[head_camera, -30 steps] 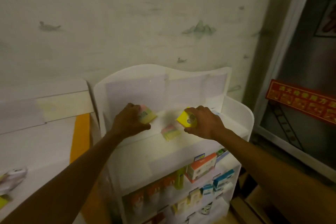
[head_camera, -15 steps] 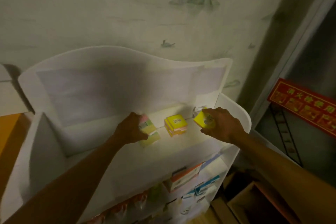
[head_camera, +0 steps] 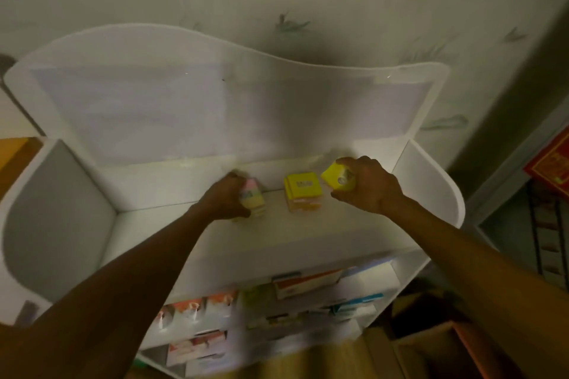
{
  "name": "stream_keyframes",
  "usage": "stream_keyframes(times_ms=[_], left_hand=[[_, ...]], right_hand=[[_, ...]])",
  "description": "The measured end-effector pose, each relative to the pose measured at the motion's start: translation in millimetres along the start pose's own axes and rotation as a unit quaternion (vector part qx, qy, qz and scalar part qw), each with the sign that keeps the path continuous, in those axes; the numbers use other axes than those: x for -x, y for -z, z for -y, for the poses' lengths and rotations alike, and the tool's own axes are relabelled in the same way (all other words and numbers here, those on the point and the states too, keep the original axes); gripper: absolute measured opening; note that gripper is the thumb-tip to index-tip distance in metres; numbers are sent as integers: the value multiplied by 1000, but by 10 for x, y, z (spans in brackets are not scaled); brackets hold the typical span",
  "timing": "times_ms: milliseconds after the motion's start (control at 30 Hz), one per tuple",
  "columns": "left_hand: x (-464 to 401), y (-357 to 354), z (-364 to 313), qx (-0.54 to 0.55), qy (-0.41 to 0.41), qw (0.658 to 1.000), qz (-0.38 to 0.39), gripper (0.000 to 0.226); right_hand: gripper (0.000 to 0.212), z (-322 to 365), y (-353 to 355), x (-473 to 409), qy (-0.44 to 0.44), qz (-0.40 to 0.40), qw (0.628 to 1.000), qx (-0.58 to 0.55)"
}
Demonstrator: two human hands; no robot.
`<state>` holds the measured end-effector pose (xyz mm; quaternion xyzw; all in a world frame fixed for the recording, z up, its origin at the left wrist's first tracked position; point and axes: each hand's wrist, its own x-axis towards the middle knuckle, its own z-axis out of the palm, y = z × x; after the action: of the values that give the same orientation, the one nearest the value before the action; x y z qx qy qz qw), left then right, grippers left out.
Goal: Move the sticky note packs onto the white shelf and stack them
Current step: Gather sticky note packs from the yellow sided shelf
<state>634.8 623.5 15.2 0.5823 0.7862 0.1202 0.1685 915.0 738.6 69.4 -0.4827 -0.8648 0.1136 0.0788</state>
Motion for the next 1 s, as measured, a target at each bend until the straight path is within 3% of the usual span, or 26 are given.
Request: stream_keyframes(times_ms=[267, 433, 700, 833, 1000], left_hand=[[-129, -235, -10, -28, 45, 999, 0, 67], [-203, -333, -20, -36, 51, 998, -11, 47], [-311, -518, 79, -48, 1, 998, -37, 40], [-338, -582, 95, -71, -27, 993, -90, 39], [-302, -656, 51, -122, -11, 988, -96, 43]], right_hand=[[76, -271, -243, -299, 61, 5, 998, -17], [74, -340, -415, -381, 72, 1, 997, -26], [73, -453, -579, -509, 71, -15, 997, -34], [75, -449, -608, -583, 74, -9, 996, -51], [78, -379, -619, -702, 114, 5, 992, -51]])
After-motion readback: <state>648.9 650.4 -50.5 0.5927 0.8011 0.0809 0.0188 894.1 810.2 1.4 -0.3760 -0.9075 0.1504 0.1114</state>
